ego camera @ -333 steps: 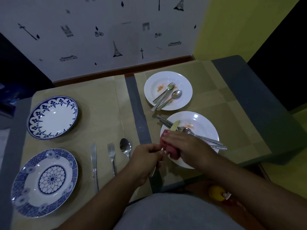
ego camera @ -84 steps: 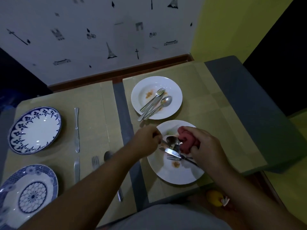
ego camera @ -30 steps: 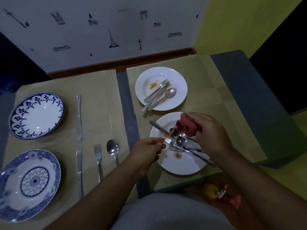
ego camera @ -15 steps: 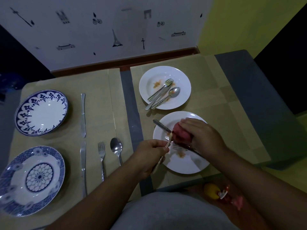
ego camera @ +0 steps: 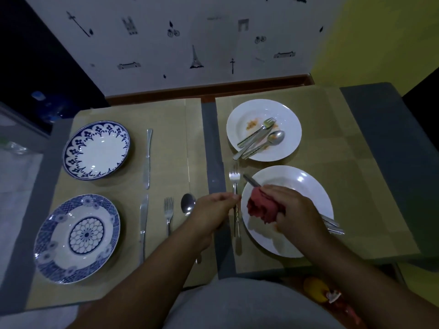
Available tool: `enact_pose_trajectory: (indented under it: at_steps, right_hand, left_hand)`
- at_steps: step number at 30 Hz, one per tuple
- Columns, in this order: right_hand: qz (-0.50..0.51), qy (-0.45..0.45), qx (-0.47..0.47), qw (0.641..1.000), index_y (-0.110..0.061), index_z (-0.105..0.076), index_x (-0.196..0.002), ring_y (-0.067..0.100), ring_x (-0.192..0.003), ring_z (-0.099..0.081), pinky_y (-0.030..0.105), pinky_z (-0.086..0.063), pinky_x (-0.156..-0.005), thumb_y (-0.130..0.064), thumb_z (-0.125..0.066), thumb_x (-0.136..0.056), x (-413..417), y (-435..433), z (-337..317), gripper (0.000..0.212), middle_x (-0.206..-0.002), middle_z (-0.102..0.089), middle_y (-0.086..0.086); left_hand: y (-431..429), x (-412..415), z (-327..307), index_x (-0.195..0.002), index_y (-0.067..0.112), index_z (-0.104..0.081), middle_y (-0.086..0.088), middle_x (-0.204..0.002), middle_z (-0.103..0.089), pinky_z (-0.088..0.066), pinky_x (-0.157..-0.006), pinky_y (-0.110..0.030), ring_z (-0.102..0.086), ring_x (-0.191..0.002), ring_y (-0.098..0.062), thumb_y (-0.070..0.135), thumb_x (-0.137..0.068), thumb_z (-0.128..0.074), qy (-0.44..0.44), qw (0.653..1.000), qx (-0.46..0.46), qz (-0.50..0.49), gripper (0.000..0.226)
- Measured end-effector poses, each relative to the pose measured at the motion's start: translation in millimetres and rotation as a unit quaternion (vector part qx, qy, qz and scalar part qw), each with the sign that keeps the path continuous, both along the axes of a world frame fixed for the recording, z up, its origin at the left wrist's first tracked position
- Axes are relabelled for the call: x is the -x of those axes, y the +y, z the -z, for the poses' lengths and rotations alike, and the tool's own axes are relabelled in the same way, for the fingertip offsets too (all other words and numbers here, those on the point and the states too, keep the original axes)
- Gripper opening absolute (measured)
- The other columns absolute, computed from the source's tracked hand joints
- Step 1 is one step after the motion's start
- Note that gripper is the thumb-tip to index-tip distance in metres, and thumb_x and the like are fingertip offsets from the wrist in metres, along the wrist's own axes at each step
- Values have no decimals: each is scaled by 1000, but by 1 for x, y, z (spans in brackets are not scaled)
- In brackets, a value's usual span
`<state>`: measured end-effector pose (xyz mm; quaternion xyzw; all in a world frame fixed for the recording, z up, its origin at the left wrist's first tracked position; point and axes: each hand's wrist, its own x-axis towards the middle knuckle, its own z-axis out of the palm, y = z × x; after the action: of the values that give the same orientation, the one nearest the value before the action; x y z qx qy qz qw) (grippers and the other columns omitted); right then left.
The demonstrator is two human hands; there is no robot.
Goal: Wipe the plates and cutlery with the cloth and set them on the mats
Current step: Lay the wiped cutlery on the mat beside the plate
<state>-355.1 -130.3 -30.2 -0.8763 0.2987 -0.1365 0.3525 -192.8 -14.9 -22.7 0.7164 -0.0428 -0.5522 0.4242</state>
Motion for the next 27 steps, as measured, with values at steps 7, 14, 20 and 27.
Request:
enact_pose_trajectory:
  at_steps: [7, 14, 20, 27]
  right_hand:
    - [-50, -48, -1, 998, -6, -72, -94, 15, -82, -60, 10, -45, -76, 11, -59, -77, -27, 11, -6, 27, -83, -70, 9]
    - [-43, 3, -64, 997, -12, -68, -116, -3, -98, -60, 1, -38, -80, 9, -58, -84, -44, 17, 1, 40, -100, -69, -2]
    - [-45, 33, -72, 996, 1, -69, -109, -8, -92, -59, -1, -37, -78, 16, -55, -84, -50, 25, 5, 33, -95, -69, 9]
    - [-78, 54, -88, 992, -31, -68, -115, -13, -83, -58, 4, -43, -71, 8, -50, -86, -60, 26, -13, 51, -89, -62, -28]
  left_hand:
    - [6, -23, -11, -111, 16, -72, -3, -101, -79, -47, -75, -34, -73, -88, -20, 32, -100, -56, 37, 994, 60, -78, 25]
    - [20, -36, -9, -118, 6, -69, -15, -107, -76, -59, -79, -32, -75, -89, -19, 10, -99, -60, 7, 982, 128, -141, 21]
    - [27, -44, -9, -116, 8, -55, -16, -92, -74, -54, -56, -25, -66, -68, -18, 4, -96, -64, 41, 974, 145, -169, 22]
    - [39, -54, 0, -114, 6, -65, -15, -89, -71, -62, -66, -33, -68, -76, -23, 0, -92, -67, 155, 950, 156, -222, 23]
